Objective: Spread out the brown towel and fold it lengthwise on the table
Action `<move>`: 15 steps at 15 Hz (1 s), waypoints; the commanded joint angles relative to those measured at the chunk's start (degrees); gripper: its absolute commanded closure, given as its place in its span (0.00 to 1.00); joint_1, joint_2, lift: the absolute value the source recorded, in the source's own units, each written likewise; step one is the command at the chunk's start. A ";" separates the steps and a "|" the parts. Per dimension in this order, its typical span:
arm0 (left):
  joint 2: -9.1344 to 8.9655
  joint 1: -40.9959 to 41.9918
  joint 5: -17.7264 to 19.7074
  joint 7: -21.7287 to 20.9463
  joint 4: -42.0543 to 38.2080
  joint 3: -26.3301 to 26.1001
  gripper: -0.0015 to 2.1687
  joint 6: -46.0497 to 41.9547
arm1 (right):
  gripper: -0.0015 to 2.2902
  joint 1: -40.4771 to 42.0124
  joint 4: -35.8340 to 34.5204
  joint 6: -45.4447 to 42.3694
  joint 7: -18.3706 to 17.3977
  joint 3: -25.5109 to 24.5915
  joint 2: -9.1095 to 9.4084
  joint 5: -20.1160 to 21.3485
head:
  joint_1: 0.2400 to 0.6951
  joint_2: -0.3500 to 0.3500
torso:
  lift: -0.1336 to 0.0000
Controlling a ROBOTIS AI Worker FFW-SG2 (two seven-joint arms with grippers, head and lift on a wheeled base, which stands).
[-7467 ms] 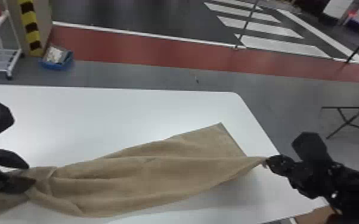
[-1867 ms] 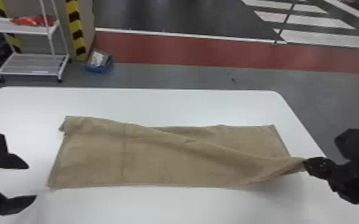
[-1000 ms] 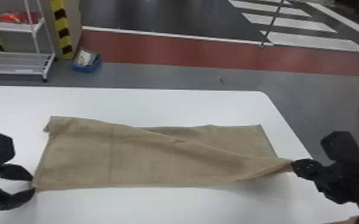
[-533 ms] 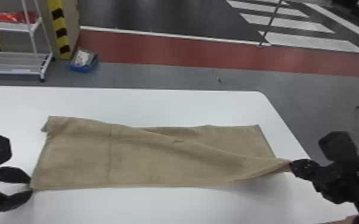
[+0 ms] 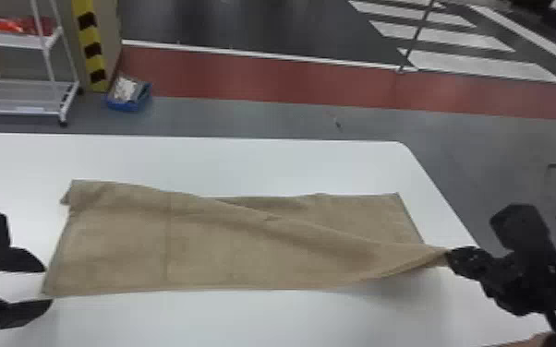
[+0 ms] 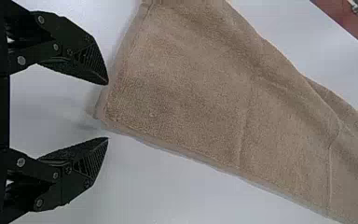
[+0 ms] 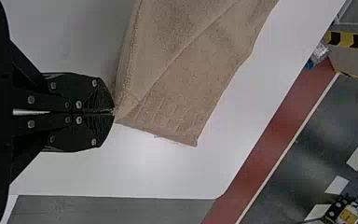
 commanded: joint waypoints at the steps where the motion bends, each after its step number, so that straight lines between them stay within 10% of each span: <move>1: -0.09 0.22 0.11 0.02 -0.10 0.07 0.25 -0.64 | 0.68 0.09 -0.07 0.07 0.00 -0.09 0.03 0.00 | 1.00 0.16 | 0.07; 9: -0.61 -4.08 -2.88 -1.48 5.35 -4.24 0.27 -3.45 | 0.68 0.62 -0.59 0.07 0.00 -0.61 0.12 0.00 | 1.00 0.13 | 0.07; 12: -0.53 -4.61 -3.23 -1.65 5.96 -4.42 0.56 -3.45 | 0.68 0.97 -0.77 0.07 0.00 -0.97 0.03 -0.09 | 1.00 0.14 | 0.07; 15: 0.00 -4.35 -3.23 -2.97 4.82 -3.45 0.58 -3.45 | 0.68 0.97 -0.94 0.07 0.00 -0.97 0.03 -0.17 | 1.00 0.14 | 0.07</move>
